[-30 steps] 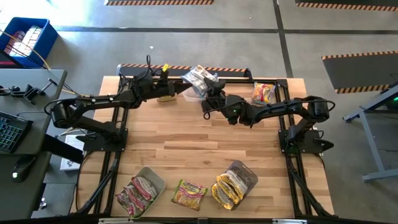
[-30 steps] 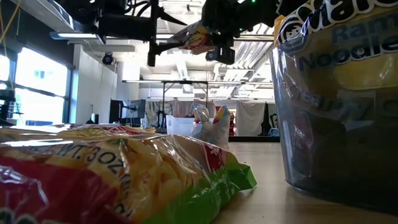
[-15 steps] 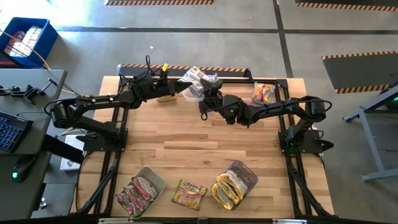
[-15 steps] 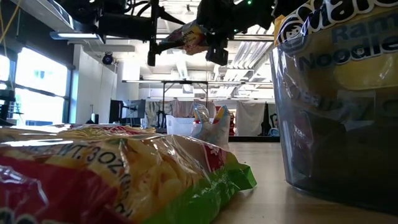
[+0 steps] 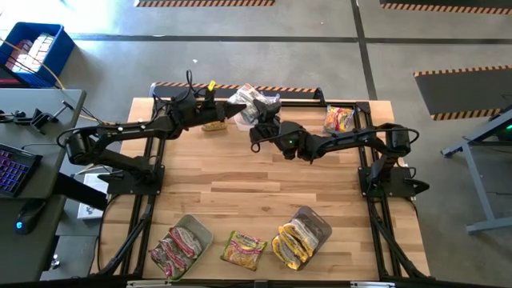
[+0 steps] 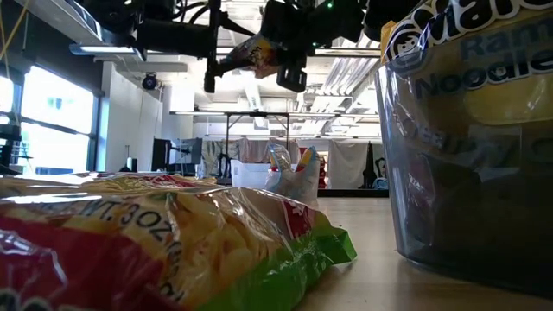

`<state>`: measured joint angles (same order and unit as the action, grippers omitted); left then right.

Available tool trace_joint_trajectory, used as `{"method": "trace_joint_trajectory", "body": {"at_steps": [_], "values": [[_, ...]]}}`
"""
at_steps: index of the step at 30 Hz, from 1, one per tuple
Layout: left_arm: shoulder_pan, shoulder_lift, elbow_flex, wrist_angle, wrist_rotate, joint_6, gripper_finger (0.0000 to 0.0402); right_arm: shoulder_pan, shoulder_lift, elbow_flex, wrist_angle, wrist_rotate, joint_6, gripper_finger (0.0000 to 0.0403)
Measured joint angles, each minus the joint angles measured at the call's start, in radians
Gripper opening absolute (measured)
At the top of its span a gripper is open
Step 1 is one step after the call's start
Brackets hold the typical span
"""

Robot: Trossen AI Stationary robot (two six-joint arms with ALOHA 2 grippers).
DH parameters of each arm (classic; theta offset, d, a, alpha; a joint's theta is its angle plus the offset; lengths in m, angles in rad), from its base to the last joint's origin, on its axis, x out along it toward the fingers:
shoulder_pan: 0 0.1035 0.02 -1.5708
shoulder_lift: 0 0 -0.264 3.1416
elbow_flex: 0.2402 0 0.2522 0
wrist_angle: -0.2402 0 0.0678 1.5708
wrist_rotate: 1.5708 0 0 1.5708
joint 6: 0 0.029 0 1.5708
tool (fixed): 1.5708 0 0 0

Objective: Sort Maruchan noodles
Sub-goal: Put the light blue noodle pack into the transparent bin

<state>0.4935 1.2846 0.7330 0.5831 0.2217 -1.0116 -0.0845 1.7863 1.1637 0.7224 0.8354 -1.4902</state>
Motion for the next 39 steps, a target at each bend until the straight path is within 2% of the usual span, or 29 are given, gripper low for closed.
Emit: {"method": "trace_joint_trajectory", "body": {"at_steps": [5, 12, 15, 21, 26, 32, 35, 39], "values": [[0.016, 0.0, 0.0, 0.0, 0.017, 0.009, 0.0188, 0.002, 0.002, 0.0, 0.004, 0.016, 0.027, 0.0111], [0.04, 0.0, 0.0, -0.002, 0.035, 0.06, 0.0124, 0.003, 0.002, 0.002, 0.01, 0.038, 0.076, 0.0169], [0.055, 0.0, 0.001, 0.0, 0.048, 0.082, 0.0101, 0.008, 0.002, 0.002, 0.039, 0.082, 0.095, 0.019], [0.115, 0.0, 0.003, 0.0, 0.108, 0.11, 0.0059, 0.033, 0.001, 0.002, 0.147, 0.218, -0.064, 0.0205], [0.18, 0.0, 0.003, -0.032, 0.161, 0.133, 0.004, 0.035, -0.036, -0.005, 0.153, 0.326, -0.102, 0.0164], [0.223, 0.001, 0.062, -0.221, 0.211, 0.241, 0.0034, 0.012, -0.161, -0.113, 0.14, 0.331, -0.003, 0.0052], [0.227, 0.001, 0.144, -0.408, 0.213, 0.317, 0.0033, -0.008, -0.258, -0.205, 0.093, 0.331, 0.095, 0.0008], [0.243, 0.005, 0.315, -0.766, 0.214, 0.418, 0.0032, -0.028, -0.383, -0.322, -0.046, 0.362, 0.299, 0.0021]]}}
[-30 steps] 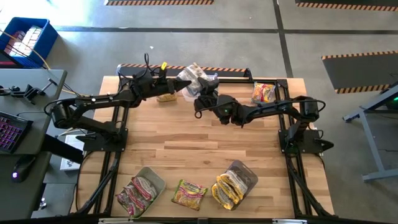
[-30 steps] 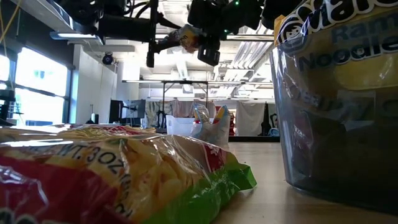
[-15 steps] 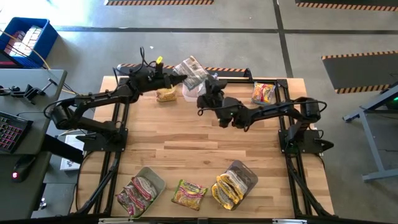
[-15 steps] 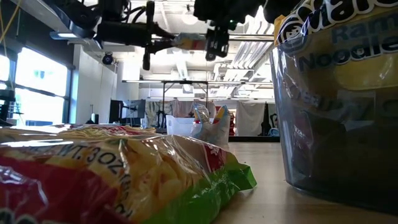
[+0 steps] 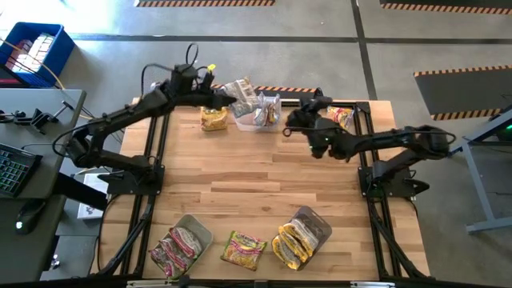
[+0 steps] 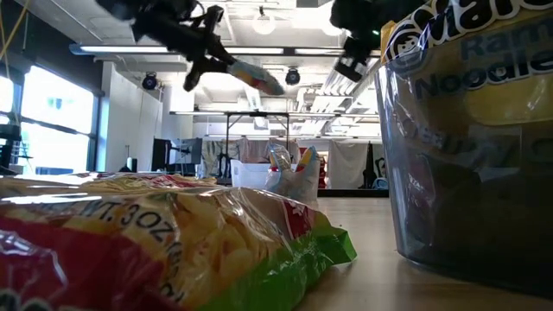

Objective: Sort Maruchan noodles
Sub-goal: Put the light blue noodle pack into the transparent bin

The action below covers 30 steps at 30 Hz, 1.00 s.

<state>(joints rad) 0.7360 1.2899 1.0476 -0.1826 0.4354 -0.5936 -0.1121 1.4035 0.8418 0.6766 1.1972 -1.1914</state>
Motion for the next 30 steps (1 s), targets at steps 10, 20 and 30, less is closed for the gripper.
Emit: {"method": "trace_joint_trajectory", "body": {"at_steps": [10, 20, 30], "values": [[0.03, 0.191, 0.419, -0.619, -0.025, 0.19, 0.0032, 0.001, -0.145, -0.154, -0.353, -0.107, 0.48, 0.0004], [0.0, 0.514, 0.698, -0.882, -0.127, 0.35, 0.0032, 0.001, -0.142, -0.156, -0.522, -0.223, 0.728, 0.0], [0.001, 0.732, 0.867, -0.98, -0.134, 0.377, 0.0032, 0.001, -0.142, -0.156, -0.522, -0.257, 0.772, 0.0]]}}
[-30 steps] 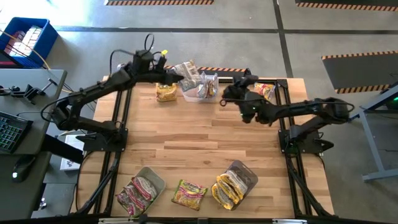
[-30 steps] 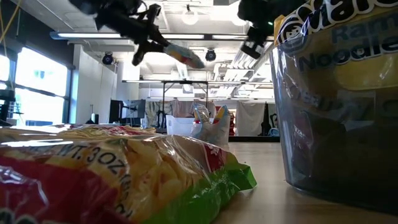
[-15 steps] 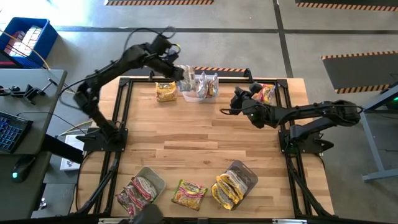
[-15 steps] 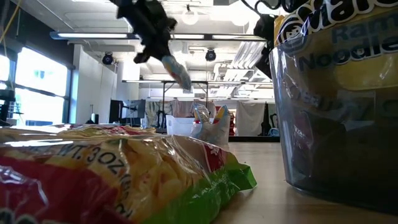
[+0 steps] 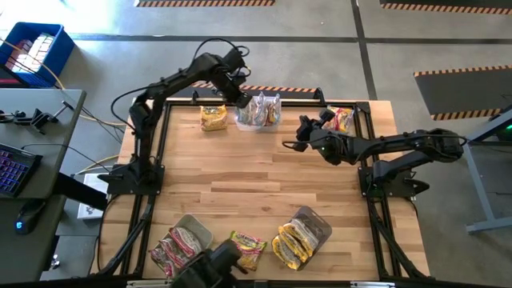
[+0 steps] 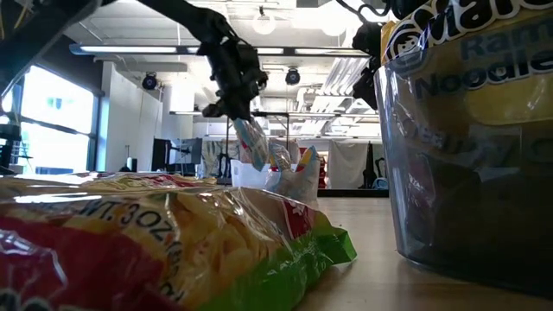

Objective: Sort Maruchan noodles
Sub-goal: Put the light blue noodle pack into the transparent bin

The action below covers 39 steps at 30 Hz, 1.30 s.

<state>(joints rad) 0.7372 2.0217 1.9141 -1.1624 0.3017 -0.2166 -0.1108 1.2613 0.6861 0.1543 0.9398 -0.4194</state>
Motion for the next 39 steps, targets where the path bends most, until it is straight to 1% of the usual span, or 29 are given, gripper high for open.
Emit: {"method": "trace_joint_trajectory", "body": {"at_steps": [4, 11, 16, 22, 25, 34, 39], "values": [[-0.001, 0.04, 0.032, -0.008, 0.005, 0.002, 0.0032, 0.0, 0.0, 0.0, 0.0, -0.036, 0.001, 0.0], [-0.005, 0.077, 0.043, -0.038, -0.005, 0.001, 0.0032, 0.0, 0.0, 0.0, 0.0, -0.044, 0.021, 0.0], [-0.006, 0.08, 0.042, -0.034, -0.033, 0.001, 0.0032, 0.0, 0.0, 0.0, 0.0, -0.082, 0.037, 0.0], [-0.006, 0.081, 0.042, -0.016, -0.088, -0.014, 0.0032, 0.0, 0.0, 0.0, 0.0, -0.084, 0.038, 0.0], [-0.011, 0.081, 0.042, 0.017, -0.079, -0.017, 0.0029, 0.0, 0.0, 0.0, 0.0, -0.084, 0.038, 0.0], [-0.017, 0.127, 0.041, 0.01, -0.06, -0.043, 0.0024, 0.0, 0.0, 0.0, 0.001, -0.085, 0.038, 0.0], [-0.019, 0.146, 0.04, 0.012, -0.063, -0.035, 0.0027, -0.001, 0.001, 0.0, 0.001, -0.115, 0.048, 0.0]]}}
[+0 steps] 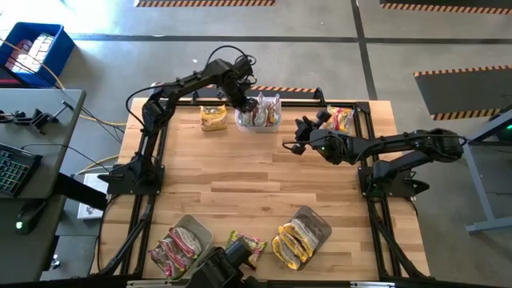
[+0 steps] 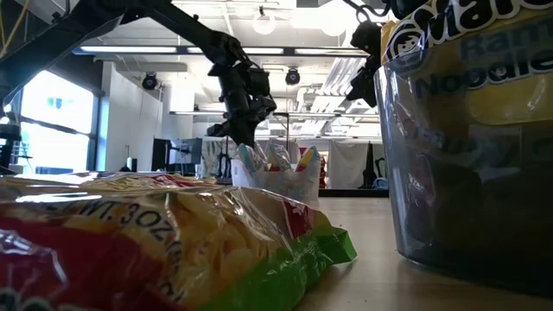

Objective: Sort Maruchan noodles
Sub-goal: Put the light blue noodle pack into the transparent bin

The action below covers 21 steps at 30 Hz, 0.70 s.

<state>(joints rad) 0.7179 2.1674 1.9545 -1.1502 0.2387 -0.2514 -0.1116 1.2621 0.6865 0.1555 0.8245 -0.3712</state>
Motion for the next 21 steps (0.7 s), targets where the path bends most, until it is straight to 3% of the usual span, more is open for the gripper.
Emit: {"method": "trace_joint_trajectory", "body": {"at_steps": [5, 11, 21], "values": [[-0.004, -0.003, 0.0, 0.04, -0.005, 0.004, 0.0051, -0.001, 0.0, 0.0, 0.0, -0.011, 0.001, 0.0], [-0.017, -0.005, 0.0, 0.128, 0.09, 0.018, 0.0078, -0.019, 0.0, 0.0, 0.0, -0.026, 0.006, 0.0], [-0.007, -0.005, 0.0, 0.159, 0.08, 0.03, 0.0081, -0.033, 0.0, 0.0, 0.0, -0.058, 0.01, 0.0]]}}
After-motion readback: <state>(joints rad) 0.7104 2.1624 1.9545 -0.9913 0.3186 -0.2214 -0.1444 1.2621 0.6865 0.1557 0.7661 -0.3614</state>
